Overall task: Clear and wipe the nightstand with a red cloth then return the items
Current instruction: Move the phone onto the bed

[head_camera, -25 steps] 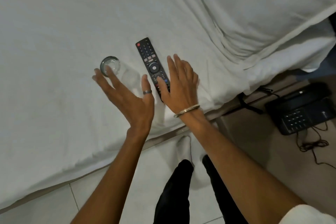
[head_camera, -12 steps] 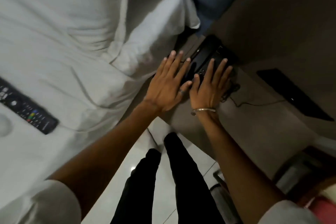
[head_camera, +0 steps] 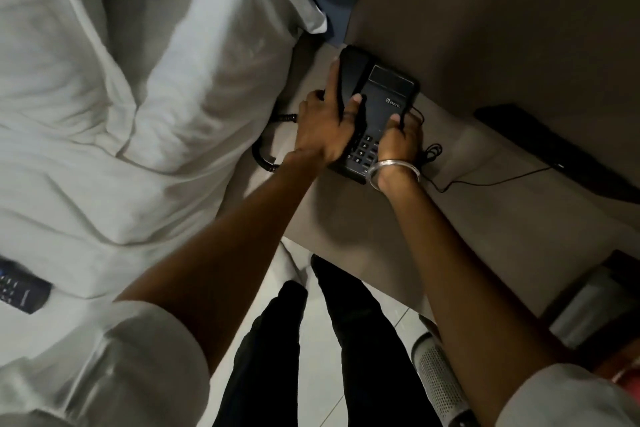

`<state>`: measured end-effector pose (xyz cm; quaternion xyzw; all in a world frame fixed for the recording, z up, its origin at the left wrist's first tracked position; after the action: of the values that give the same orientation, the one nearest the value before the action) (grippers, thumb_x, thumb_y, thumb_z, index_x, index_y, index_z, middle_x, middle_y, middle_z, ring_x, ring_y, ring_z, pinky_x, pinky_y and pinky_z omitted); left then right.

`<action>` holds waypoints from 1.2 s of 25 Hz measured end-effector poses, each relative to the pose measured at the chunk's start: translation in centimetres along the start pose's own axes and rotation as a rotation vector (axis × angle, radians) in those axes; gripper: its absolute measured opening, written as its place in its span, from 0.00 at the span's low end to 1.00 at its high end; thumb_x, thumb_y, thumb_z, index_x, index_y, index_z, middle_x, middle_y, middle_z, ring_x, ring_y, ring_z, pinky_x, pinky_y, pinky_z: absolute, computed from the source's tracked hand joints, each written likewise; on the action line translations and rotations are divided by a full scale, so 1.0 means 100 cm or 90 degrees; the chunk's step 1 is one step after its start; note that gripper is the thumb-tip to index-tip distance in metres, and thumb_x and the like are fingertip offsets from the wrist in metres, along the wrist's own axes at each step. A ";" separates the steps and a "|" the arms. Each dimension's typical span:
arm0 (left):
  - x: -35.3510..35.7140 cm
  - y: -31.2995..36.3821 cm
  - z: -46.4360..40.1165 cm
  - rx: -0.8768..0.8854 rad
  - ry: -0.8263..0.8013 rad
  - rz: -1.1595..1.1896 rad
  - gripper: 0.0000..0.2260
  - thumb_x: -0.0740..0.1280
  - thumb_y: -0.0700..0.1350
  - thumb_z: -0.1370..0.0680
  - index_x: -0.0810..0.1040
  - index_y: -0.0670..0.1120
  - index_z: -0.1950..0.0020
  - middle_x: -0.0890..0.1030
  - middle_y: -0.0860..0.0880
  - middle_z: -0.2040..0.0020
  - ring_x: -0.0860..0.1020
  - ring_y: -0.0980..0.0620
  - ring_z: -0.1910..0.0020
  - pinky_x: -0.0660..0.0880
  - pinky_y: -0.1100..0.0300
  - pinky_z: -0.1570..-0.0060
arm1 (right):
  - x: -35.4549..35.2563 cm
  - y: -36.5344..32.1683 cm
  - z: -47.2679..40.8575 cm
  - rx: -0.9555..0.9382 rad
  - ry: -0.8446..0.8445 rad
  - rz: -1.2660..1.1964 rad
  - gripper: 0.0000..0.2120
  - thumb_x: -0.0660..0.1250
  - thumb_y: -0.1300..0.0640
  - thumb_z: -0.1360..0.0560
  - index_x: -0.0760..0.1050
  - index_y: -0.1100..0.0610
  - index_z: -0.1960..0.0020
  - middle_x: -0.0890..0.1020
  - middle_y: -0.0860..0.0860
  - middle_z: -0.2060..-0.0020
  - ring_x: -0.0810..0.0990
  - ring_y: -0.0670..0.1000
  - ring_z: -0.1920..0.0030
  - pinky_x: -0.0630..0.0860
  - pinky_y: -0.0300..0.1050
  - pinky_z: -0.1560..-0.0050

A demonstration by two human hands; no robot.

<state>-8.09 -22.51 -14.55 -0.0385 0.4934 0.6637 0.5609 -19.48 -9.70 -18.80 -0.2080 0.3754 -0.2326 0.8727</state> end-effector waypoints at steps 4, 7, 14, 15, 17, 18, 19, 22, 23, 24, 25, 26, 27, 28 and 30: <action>-0.021 0.001 0.071 -0.001 0.126 0.087 0.34 0.57 0.60 0.15 0.46 0.52 0.14 0.73 0.37 0.30 0.71 0.40 0.32 0.68 0.47 0.30 | -0.022 -0.010 0.051 -0.118 0.013 -0.095 0.28 0.55 0.44 0.21 0.70 0.60 0.27 0.73 0.61 0.31 0.74 0.59 0.32 0.73 0.59 0.30; -0.049 -0.005 0.150 0.001 0.243 0.213 0.34 0.62 0.54 0.16 0.50 0.49 0.14 0.63 0.42 0.23 0.67 0.60 0.28 0.63 0.70 0.30 | -0.032 -0.025 0.116 -0.228 -0.054 -0.185 0.25 0.58 0.45 0.19 0.70 0.59 0.28 0.74 0.59 0.33 0.78 0.55 0.35 0.79 0.53 0.35; -0.174 -0.086 0.276 -0.011 0.661 0.358 0.31 0.59 0.46 0.15 0.47 0.43 0.16 0.58 0.67 0.22 0.63 0.61 0.22 0.63 0.61 0.26 | 0.055 -0.130 0.287 -0.534 -0.268 -0.135 0.14 0.67 0.50 0.21 0.76 0.50 0.36 0.81 0.56 0.41 0.83 0.55 0.41 0.81 0.54 0.41; -0.194 -0.102 0.283 -0.049 0.693 0.371 0.31 0.58 0.46 0.14 0.47 0.43 0.16 0.56 0.70 0.23 0.61 0.67 0.23 0.62 0.66 0.26 | 0.078 -0.148 0.306 -0.570 -0.286 -0.108 0.14 0.67 0.51 0.20 0.77 0.51 0.36 0.82 0.53 0.41 0.83 0.53 0.42 0.81 0.50 0.40; -0.235 -0.138 0.288 -0.131 0.744 0.396 0.31 0.59 0.47 0.13 0.47 0.42 0.14 0.55 0.70 0.25 0.58 0.75 0.25 0.59 0.72 0.26 | 0.125 -0.183 0.340 -0.647 -0.312 -0.079 0.14 0.67 0.53 0.19 0.81 0.57 0.37 0.84 0.52 0.42 0.84 0.48 0.42 0.79 0.40 0.39; -0.256 -0.158 0.287 -0.160 0.764 0.412 0.32 0.59 0.49 0.13 0.47 0.43 0.14 0.56 0.68 0.25 0.59 0.74 0.26 0.58 0.71 0.25 | 0.151 -0.197 0.354 -0.668 -0.335 -0.064 0.14 0.66 0.54 0.19 0.82 0.60 0.37 0.86 0.53 0.43 0.84 0.47 0.42 0.77 0.34 0.40; -0.274 -0.176 0.283 -0.179 0.774 0.429 0.33 0.59 0.51 0.13 0.47 0.44 0.14 0.58 0.64 0.25 0.60 0.70 0.26 0.59 0.69 0.24 | 0.175 -0.209 0.366 -0.663 -0.367 -0.045 0.14 0.66 0.55 0.18 0.83 0.60 0.39 0.87 0.54 0.45 0.84 0.46 0.44 0.76 0.31 0.42; -0.308 -0.218 0.261 -0.241 0.748 0.452 0.33 0.58 0.54 0.12 0.44 0.47 0.13 0.61 0.52 0.20 0.61 0.63 0.28 0.57 0.75 0.31 | 0.228 -0.232 0.384 -0.668 -0.397 0.057 0.16 0.63 0.50 0.17 0.81 0.50 0.62 0.81 0.45 0.70 0.77 0.45 0.65 0.73 0.38 0.61; -0.313 -0.228 0.252 -0.257 0.727 0.460 0.33 0.57 0.54 0.12 0.42 0.47 0.14 0.59 0.47 0.17 0.61 0.60 0.25 0.56 0.74 0.30 | 0.242 -0.236 0.384 -0.662 -0.386 0.098 0.19 0.62 0.47 0.17 0.76 0.50 0.66 0.74 0.45 0.74 0.73 0.45 0.68 0.71 0.42 0.62; -0.315 -0.236 0.246 -0.268 0.704 0.467 0.34 0.57 0.54 0.12 0.41 0.46 0.14 0.56 0.44 0.15 0.59 0.56 0.20 0.54 0.70 0.26 | 0.253 -0.237 0.383 -0.656 -0.377 0.144 0.21 0.61 0.44 0.17 0.72 0.51 0.66 0.71 0.45 0.74 0.71 0.46 0.67 0.71 0.45 0.62; -0.316 -0.239 0.242 -0.271 0.687 0.462 0.34 0.56 0.54 0.12 0.39 0.45 0.14 0.53 0.43 0.15 0.56 0.51 0.17 0.52 0.67 0.24 | 0.260 -0.237 0.382 -0.665 -0.371 0.181 0.21 0.58 0.42 0.17 0.70 0.51 0.65 0.70 0.45 0.74 0.71 0.48 0.66 0.74 0.49 0.60; -0.316 -0.238 0.243 -0.268 0.681 0.437 0.35 0.56 0.53 0.12 0.39 0.43 0.14 0.50 0.42 0.14 0.52 0.49 0.16 0.50 0.64 0.22 | 0.264 -0.235 0.384 -0.690 -0.370 0.202 0.20 0.56 0.42 0.17 0.71 0.51 0.62 0.72 0.45 0.71 0.73 0.51 0.63 0.77 0.52 0.56; -0.315 -0.235 0.245 -0.260 0.684 0.393 0.35 0.56 0.52 0.12 0.39 0.40 0.15 0.48 0.41 0.14 0.49 0.47 0.15 0.49 0.59 0.19 | 0.264 -0.231 0.387 -0.720 -0.374 0.216 0.18 0.55 0.44 0.16 0.74 0.53 0.56 0.77 0.46 0.66 0.76 0.53 0.59 0.78 0.55 0.49; -0.313 -0.227 0.248 -0.241 0.690 0.330 0.34 0.56 0.52 0.12 0.41 0.39 0.15 0.46 0.39 0.14 0.45 0.44 0.14 0.47 0.53 0.16 | 0.261 -0.223 0.389 -0.749 -0.372 0.219 0.18 0.55 0.47 0.16 0.78 0.57 0.47 0.83 0.52 0.55 0.80 0.55 0.50 0.77 0.55 0.39; -0.302 -0.202 0.254 -0.159 0.707 0.184 0.32 0.56 0.51 0.12 0.47 0.37 0.15 0.47 0.36 0.14 0.43 0.38 0.15 0.47 0.42 0.16 | 0.235 -0.203 0.394 -0.796 -0.326 0.182 0.22 0.55 0.51 0.15 0.72 0.62 0.28 0.78 0.59 0.31 0.71 0.59 0.26 0.66 0.51 0.23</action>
<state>31.60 -28.50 4.31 -0.3788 0.6319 0.6667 0.1134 19.42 -31.83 3.89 -0.6692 0.2446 0.2016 0.6721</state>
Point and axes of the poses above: each hand's wrist, its own z-axis away from the middle knuckle, its own x-axis out of the palm, y = z × x, the point moved 7 cm from there along -z, towards the middle knuckle
